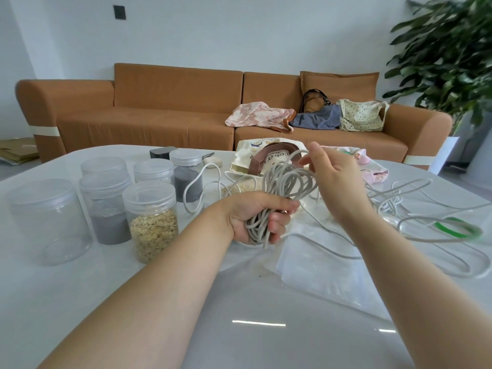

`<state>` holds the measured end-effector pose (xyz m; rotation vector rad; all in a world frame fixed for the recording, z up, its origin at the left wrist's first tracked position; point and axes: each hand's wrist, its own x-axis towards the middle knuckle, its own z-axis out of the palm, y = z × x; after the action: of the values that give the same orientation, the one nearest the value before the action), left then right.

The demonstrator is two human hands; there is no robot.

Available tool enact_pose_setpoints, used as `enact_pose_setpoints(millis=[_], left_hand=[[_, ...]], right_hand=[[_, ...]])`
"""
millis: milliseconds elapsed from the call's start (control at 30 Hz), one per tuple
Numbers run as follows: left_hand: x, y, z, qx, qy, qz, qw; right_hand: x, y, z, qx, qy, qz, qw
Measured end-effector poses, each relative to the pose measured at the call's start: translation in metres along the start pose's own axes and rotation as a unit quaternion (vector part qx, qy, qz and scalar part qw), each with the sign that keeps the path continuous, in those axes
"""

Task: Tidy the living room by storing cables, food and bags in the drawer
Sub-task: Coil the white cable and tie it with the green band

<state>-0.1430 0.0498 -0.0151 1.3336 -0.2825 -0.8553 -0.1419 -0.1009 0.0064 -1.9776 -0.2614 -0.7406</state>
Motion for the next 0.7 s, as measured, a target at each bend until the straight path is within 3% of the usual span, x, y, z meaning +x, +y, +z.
enact_pose_setpoints(millis=[200, 400, 700], left_hand=[[0.003, 0.001, 0.014, 0.073, -0.053, -0.019, 0.996], [0.004, 0.001, 0.019, 0.146, -0.081, -0.035, 0.985], [0.003, -0.002, 0.017, 0.124, -0.098, -0.054, 0.986]], right_hand=[[-0.009, -0.002, 0.005, 0.033, 0.076, -0.02, 0.996], [-0.013, -0.002, 0.004, 0.043, 0.092, -0.039, 0.994], [-0.01, -0.003, -0.001, 0.117, -0.06, -0.003, 0.991]])
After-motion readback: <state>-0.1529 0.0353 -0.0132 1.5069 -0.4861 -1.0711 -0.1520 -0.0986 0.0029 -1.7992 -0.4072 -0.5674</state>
